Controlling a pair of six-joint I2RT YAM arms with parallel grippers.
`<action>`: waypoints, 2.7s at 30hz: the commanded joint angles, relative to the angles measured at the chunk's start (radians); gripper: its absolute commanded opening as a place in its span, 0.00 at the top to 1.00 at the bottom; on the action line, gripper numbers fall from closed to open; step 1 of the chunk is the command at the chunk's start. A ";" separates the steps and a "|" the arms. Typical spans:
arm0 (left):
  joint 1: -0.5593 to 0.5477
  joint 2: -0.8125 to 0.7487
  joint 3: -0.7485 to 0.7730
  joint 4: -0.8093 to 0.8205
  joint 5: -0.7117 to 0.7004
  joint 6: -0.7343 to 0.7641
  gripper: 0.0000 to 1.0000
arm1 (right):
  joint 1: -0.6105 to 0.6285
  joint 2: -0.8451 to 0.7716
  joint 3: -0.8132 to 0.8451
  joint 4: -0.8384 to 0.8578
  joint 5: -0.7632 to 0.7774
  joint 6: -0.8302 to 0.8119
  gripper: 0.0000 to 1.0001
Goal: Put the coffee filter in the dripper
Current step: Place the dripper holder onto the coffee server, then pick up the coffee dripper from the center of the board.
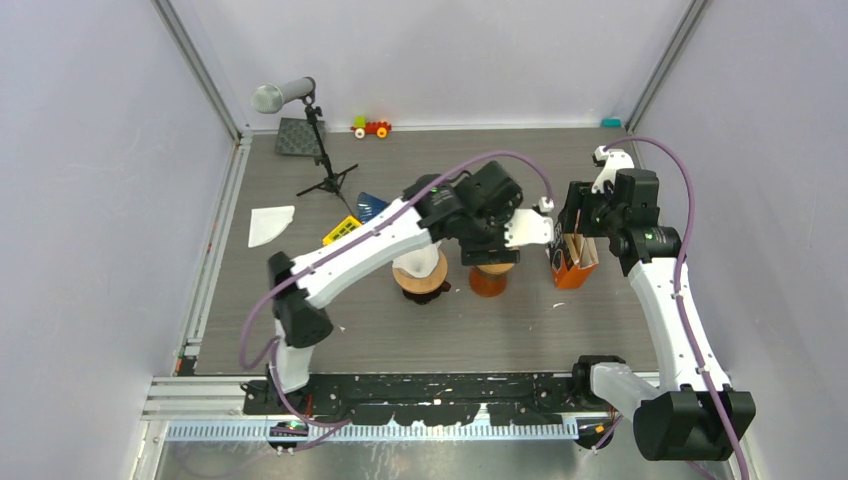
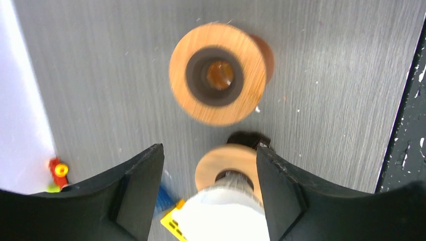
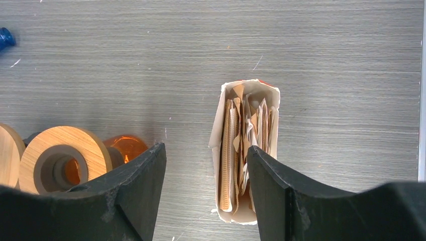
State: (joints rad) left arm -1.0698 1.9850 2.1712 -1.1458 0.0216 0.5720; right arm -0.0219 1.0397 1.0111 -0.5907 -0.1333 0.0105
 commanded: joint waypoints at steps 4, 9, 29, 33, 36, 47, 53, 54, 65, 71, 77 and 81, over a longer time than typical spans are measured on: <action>0.136 -0.271 -0.205 0.165 -0.093 -0.143 0.25 | -0.004 -0.021 0.002 0.034 -0.014 0.007 0.35; 0.322 -0.401 -0.381 0.279 -0.064 -0.269 0.25 | -0.004 -0.014 0.003 0.036 -0.017 0.004 0.35; 0.785 -0.276 -0.761 0.668 0.123 -0.463 0.33 | -0.004 0.017 0.003 0.032 -0.012 0.000 0.35; 0.818 -0.175 -0.736 0.709 0.206 -0.476 0.35 | -0.004 0.022 0.005 0.032 -0.012 -0.001 0.35; 0.827 -0.114 -0.709 0.717 0.241 -0.488 0.37 | -0.004 0.025 0.004 0.032 -0.013 -0.001 0.35; 0.827 -0.053 -0.726 0.762 0.307 -0.549 0.51 | -0.004 0.026 0.008 0.028 -0.021 -0.002 0.35; 0.827 -0.051 -0.745 0.810 0.339 -0.567 0.60 | -0.004 0.028 0.008 0.028 -0.020 -0.003 0.35; 0.827 -0.053 -0.747 0.817 0.339 -0.567 0.61 | -0.004 0.028 0.007 0.028 -0.021 -0.003 0.35; 0.827 -0.034 -0.748 0.846 0.332 -0.622 0.69 | -0.005 0.019 0.005 0.025 -0.027 -0.003 0.35; 0.827 -0.018 -0.757 0.840 0.334 -0.632 0.65 | -0.006 0.011 0.004 0.024 -0.036 -0.004 0.35; 0.827 -0.011 -0.743 0.833 0.359 -0.641 0.76 | -0.006 0.011 0.005 0.023 -0.041 -0.005 0.35; 0.827 -0.037 -0.738 0.815 0.374 -0.622 0.90 | -0.006 0.005 0.004 0.025 -0.039 -0.004 0.35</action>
State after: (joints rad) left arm -0.2443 1.9732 1.4181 -0.3408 0.3676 -0.0582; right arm -0.0219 1.0691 1.0111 -0.5915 -0.1631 0.0093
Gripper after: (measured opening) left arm 0.148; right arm 0.650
